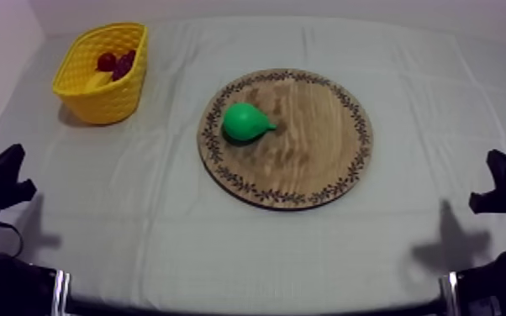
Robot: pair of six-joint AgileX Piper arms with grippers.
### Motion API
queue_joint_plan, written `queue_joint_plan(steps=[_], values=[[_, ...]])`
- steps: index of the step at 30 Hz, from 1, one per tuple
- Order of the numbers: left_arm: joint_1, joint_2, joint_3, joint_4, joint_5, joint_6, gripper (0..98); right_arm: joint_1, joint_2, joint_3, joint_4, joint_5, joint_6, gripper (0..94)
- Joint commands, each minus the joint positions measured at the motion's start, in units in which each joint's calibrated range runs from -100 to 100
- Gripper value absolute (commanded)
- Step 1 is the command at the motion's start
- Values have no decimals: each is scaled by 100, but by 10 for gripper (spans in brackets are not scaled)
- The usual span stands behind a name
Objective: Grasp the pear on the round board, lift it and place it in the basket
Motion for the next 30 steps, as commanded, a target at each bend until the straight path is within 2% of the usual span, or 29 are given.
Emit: queue_joint_plan(steps=[1,15,25,27,30], values=[[-1,0,-5,-16,2,18,1,1,-5,5,2,0,-1,3],[-1,0,-5,-40,2,133,1,1,-5,5,2,0,-1,3],[22,0,-21,-22,2,10,1,1,-5,5,2,0,-1,3],[47,0,-83,-54,102,-1,1,1,-5,5,2,0,-1,3],[104,147,-247,-199,288,45,1,1,-5,5,2,0,-2,3]])
